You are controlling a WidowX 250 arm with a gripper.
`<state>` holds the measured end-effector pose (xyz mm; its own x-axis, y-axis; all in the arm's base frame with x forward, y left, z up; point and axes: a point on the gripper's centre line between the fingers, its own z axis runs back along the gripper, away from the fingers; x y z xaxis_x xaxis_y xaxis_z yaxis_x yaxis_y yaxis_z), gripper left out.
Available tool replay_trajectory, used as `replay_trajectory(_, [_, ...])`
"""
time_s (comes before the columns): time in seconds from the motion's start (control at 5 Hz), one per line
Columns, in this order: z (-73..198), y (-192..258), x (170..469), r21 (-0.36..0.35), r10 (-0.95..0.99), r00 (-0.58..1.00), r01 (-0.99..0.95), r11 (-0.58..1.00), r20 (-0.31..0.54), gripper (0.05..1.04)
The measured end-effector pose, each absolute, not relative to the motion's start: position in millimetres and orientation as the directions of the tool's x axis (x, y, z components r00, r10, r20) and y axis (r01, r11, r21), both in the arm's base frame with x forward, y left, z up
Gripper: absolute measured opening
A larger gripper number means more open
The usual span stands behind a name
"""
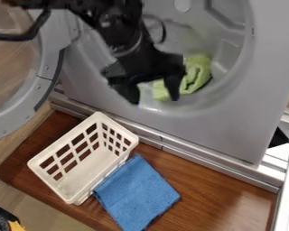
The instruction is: Takes a green cloth and puts it in the washing machine
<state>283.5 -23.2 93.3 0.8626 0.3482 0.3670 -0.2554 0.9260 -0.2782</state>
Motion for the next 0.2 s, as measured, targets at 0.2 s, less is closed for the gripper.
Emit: replay_trajectory(0.2, [81.9, -24.5, 262.2, -0.273, 0.324, 0.881, -0.236, 0.933, 0.346, 1.0])
